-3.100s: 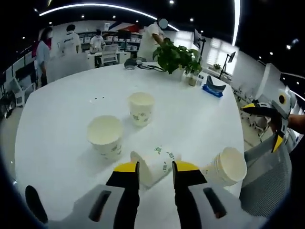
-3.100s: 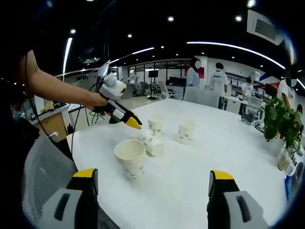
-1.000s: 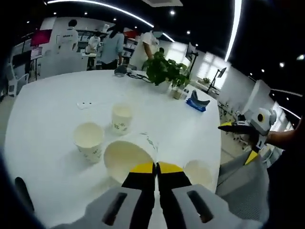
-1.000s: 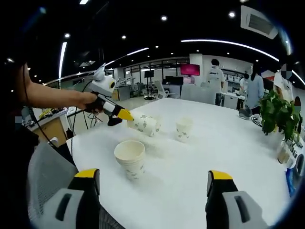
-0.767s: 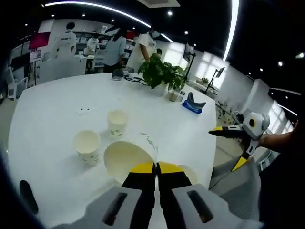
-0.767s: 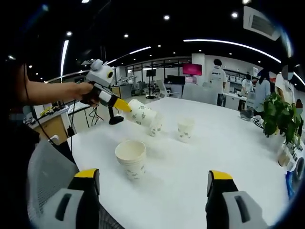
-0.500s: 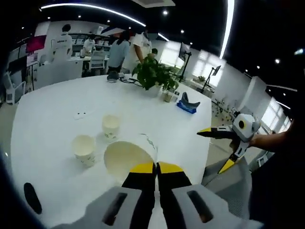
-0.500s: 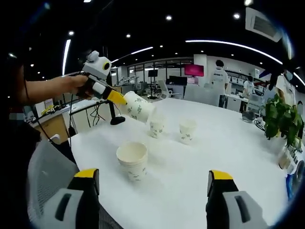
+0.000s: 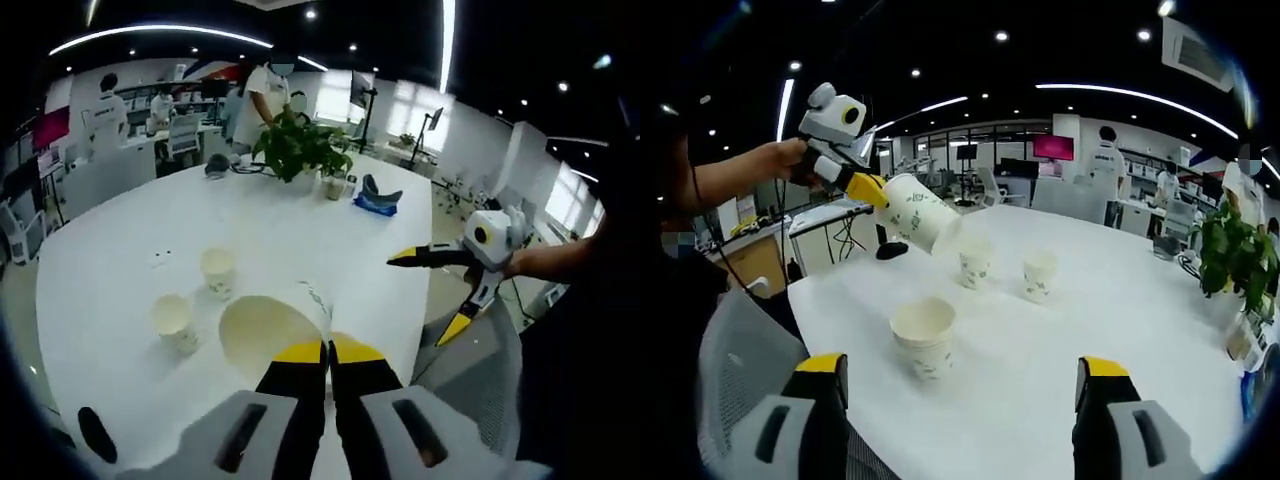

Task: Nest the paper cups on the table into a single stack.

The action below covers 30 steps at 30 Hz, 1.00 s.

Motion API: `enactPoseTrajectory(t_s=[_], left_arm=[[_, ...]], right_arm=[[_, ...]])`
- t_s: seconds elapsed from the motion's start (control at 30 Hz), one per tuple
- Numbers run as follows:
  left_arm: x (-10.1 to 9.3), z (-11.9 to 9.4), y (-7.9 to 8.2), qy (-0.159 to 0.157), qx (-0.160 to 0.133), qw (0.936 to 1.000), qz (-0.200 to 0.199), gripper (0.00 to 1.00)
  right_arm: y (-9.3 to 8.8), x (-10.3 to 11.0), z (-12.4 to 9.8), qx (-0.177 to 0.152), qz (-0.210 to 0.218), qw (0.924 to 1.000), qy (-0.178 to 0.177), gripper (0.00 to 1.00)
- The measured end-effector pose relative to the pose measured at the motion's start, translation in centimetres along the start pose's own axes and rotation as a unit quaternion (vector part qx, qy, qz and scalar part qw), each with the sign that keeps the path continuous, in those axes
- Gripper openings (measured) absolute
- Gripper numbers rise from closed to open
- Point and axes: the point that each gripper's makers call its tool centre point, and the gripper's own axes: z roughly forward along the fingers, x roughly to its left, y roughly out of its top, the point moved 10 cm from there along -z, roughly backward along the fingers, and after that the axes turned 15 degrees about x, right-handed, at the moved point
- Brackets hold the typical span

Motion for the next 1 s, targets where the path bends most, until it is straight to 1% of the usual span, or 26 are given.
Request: enactPoseTrajectory(t_s=[0.1, 0.37, 0.5, 0.6, 0.8, 0.93, 1.0], left_arm=[[-0.8, 0.0, -0.1, 0.004, 0.005, 0.9998, 0.017, 0.0], [-1.5, 0.0, -0.3, 0.014, 0.014, 0.9991, 0.037, 0.0], [-2.1, 0.4, -0.4, 0.009, 0.024, 0.9986, 0.047, 0.0], [-2.5, 0.8, -0.5, 0.006, 0.038, 0.9977, 0.056, 0.0], [-2.9, 1.4, -0.4, 0.004, 0.057, 0.9957, 0.073, 0.0], [-3.2, 1.9, -0.5, 0.011, 0.083, 0.9918, 0.096, 0.0], [-3.4, 2.2, -0.5, 0.011, 0.09, 0.9904, 0.105, 0.0]], right_arm=[[0.1, 0.1, 0.0, 0.0, 0.0, 1.0, 0.001, 0.96], [0.4, 0.3, 0.2, -0.004, -0.002, 1.0, 0.003, 0.96], [0.4, 0.3, 0.2, -0.006, -0.004, 1.0, 0.002, 0.95], [0.4, 0.3, 0.2, -0.005, -0.005, 1.0, 0.001, 0.95], [0.2, 0.4, 0.3, -0.006, -0.004, 1.0, 0.002, 0.95], [0.1, 0.4, 0.4, -0.005, -0.004, 1.0, 0.002, 0.95], [0.1, 0.4, 0.4, -0.006, -0.004, 1.0, 0.002, 0.95]])
